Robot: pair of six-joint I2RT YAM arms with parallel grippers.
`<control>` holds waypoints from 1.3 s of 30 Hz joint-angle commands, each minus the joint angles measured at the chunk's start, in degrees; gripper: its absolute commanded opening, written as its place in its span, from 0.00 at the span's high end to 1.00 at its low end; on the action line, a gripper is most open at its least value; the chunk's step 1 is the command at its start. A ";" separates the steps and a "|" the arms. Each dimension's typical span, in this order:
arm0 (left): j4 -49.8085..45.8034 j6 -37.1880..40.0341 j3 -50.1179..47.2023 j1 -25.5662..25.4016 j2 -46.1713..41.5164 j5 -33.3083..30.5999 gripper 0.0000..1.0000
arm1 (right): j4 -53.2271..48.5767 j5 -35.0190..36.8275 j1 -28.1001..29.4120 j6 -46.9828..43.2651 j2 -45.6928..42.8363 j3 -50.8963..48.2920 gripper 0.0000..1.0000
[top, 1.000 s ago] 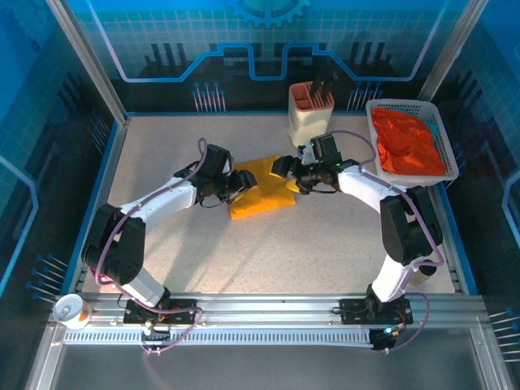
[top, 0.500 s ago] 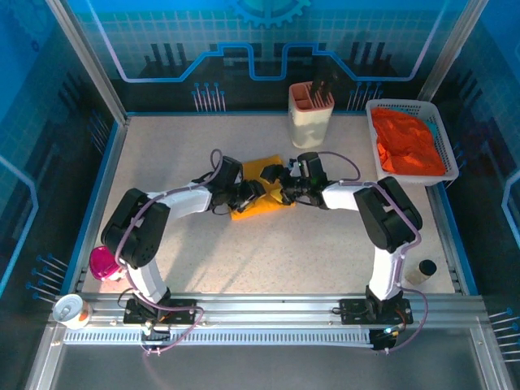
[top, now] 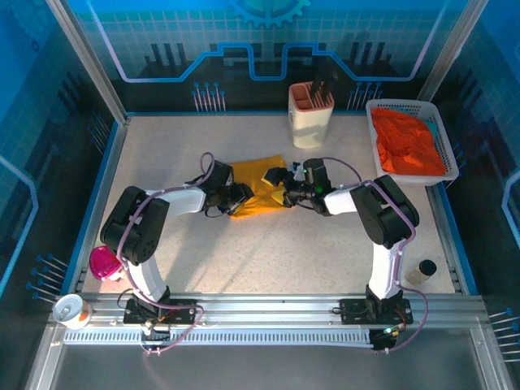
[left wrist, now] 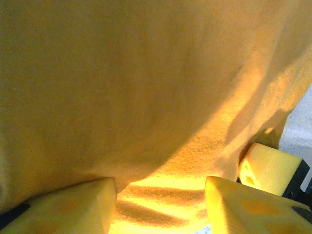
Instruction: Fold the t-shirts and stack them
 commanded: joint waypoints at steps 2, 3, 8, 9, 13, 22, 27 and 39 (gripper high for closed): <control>-6.71 2.58 -2.89 3.30 1.93 -3.42 0.47 | 3.42 1.65 -2.58 0.97 2.44 -3.52 0.13; -6.43 2.69 -3.33 3.90 1.91 -3.20 0.47 | 4.48 1.59 -2.85 1.34 2.51 -3.94 0.13; -8.94 4.92 -2.61 6.64 1.68 -1.22 0.48 | 4.04 -0.87 -3.82 1.34 1.68 -3.25 0.13; -10.38 5.62 -1.75 6.83 1.24 -1.27 0.48 | 2.77 -0.76 -3.79 0.73 0.80 -2.97 0.13; -18.02 9.60 3.63 7.57 -1.91 -2.93 0.47 | -4.48 0.16 -4.23 -3.69 -3.46 -1.02 0.11; -32.15 23.65 15.65 10.94 -7.27 -8.87 0.39 | -18.49 -0.91 -6.96 -12.99 -9.36 2.56 0.10; -34.78 31.46 19.42 11.06 -3.30 -9.60 0.27 | -28.95 -2.09 -7.42 -21.00 -13.27 4.28 0.09; -33.63 34.57 25.70 10.29 9.82 -1.47 0.35 | -40.04 -2.92 -10.03 -29.30 -19.64 2.91 0.08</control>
